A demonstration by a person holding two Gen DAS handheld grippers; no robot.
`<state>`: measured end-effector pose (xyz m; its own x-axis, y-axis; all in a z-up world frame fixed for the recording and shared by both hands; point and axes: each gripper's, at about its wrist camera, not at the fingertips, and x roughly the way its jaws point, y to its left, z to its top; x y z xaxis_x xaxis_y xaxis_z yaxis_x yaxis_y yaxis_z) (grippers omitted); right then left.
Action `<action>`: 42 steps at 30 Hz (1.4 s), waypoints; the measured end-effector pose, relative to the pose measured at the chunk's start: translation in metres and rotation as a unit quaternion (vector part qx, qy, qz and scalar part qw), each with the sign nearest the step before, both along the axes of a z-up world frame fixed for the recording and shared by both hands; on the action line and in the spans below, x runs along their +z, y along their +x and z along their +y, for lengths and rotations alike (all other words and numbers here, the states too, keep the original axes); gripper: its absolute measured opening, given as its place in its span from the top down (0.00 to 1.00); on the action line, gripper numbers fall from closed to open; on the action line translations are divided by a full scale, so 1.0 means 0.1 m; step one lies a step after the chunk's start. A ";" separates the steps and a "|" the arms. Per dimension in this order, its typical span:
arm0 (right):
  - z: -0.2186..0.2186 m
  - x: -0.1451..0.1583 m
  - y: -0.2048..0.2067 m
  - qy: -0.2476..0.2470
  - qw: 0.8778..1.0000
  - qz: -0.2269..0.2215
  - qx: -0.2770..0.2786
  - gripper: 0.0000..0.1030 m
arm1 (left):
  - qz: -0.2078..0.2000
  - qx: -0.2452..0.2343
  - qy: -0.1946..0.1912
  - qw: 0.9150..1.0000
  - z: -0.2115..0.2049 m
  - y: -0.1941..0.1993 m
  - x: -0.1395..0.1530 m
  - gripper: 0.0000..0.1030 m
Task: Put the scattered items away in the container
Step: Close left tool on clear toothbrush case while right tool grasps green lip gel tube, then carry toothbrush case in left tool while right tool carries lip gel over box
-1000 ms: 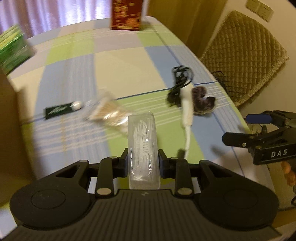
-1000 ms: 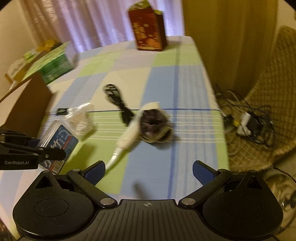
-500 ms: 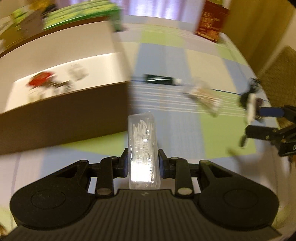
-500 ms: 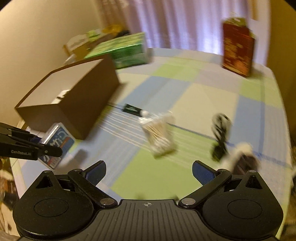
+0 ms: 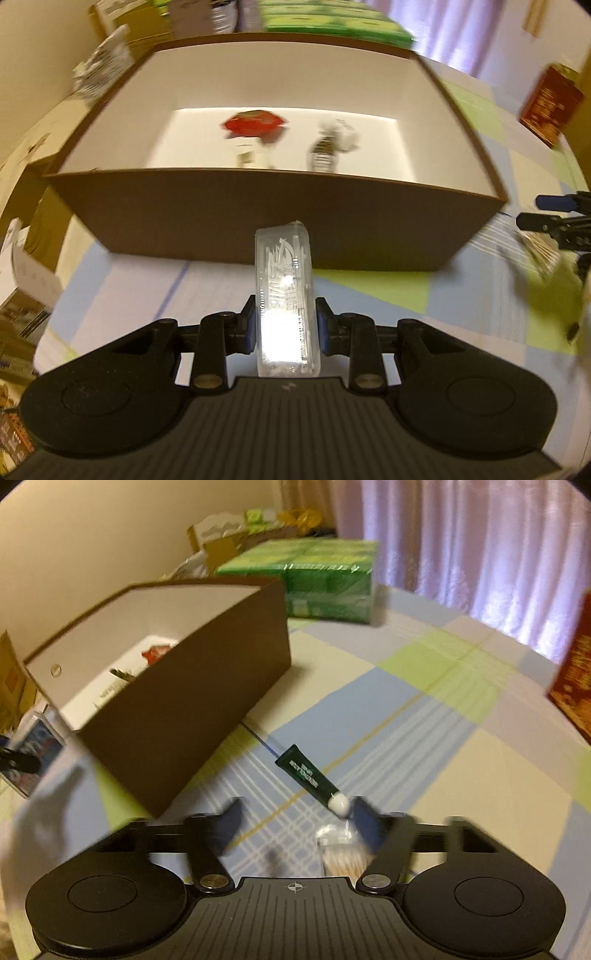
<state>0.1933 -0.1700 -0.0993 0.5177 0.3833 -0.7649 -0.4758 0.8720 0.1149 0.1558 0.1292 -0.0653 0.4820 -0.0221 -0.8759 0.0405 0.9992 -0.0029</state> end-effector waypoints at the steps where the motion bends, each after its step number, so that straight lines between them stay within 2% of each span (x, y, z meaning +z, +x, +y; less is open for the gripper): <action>1: 0.03 -0.04 0.08 -0.007 1.000 0.003 0.001 0.43 | 0.001 0.006 0.001 1.000 0.05 0.01 0.00 0.75; 6: 0.14 -0.21 0.34 -0.038 0.999 0.000 0.015 0.44 | 0.003 0.024 0.001 1.000 0.22 0.04 0.00 0.75; 7: 0.16 -0.23 0.39 -0.043 0.999 0.003 0.018 0.48 | 0.003 0.027 0.001 1.000 0.24 0.04 -0.01 0.75; 8: 0.17 -0.26 0.42 -0.045 0.999 0.009 0.023 0.58 | 0.004 0.029 0.000 1.000 0.26 0.05 -0.01 0.75; 9: 0.18 -0.29 0.45 -0.045 0.998 0.016 0.028 0.61 | 0.004 0.031 0.000 1.000 0.28 0.05 -0.02 0.75; 12: 0.21 -0.35 0.45 -0.050 0.998 0.022 0.034 0.61 | 0.006 0.035 0.000 0.999 0.34 0.06 -0.03 0.75; 13: 0.22 -0.35 0.43 -0.050 0.998 0.026 0.038 0.64 | 0.006 0.036 0.000 0.999 0.35 0.07 -0.03 0.75; 14: 0.24 -0.36 0.41 -0.049 0.997 0.035 0.041 0.74 | 0.006 0.036 0.000 0.999 0.36 0.08 -0.04 0.75; 18: 0.32 -0.37 0.26 -0.059 0.996 0.041 0.052 0.81 | 0.006 0.033 -0.001 0.999 0.36 0.10 -0.06 0.75; 25: 0.37 -0.35 -0.04 -0.051 0.996 0.065 0.046 0.82 | 0.003 0.021 -0.009 1.000 0.30 0.10 -0.06 0.75; 32: 0.28 -0.26 -0.39 -0.003 0.995 0.099 -0.022 0.82 | -0.001 0.013 -0.017 1.000 0.24 0.02 -0.01 0.75; 36: 0.19 -0.05 -0.57 0.037 0.994 0.091 -0.048 0.82 | -0.007 0.005 -0.019 1.000 0.21 -0.02 0.05 0.75; 42: 0.11 0.44 -0.68 0.080 0.993 0.049 -0.070 0.82 | -0.017 -0.009 -0.020 1.000 0.19 -0.03 0.19 0.75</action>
<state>0.1249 -0.1586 -0.0554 0.4999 0.4338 -0.7496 -0.3313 0.8955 0.2973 0.1530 0.1484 -0.0464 0.5099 -0.0657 -0.8577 0.0594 0.9974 -0.0411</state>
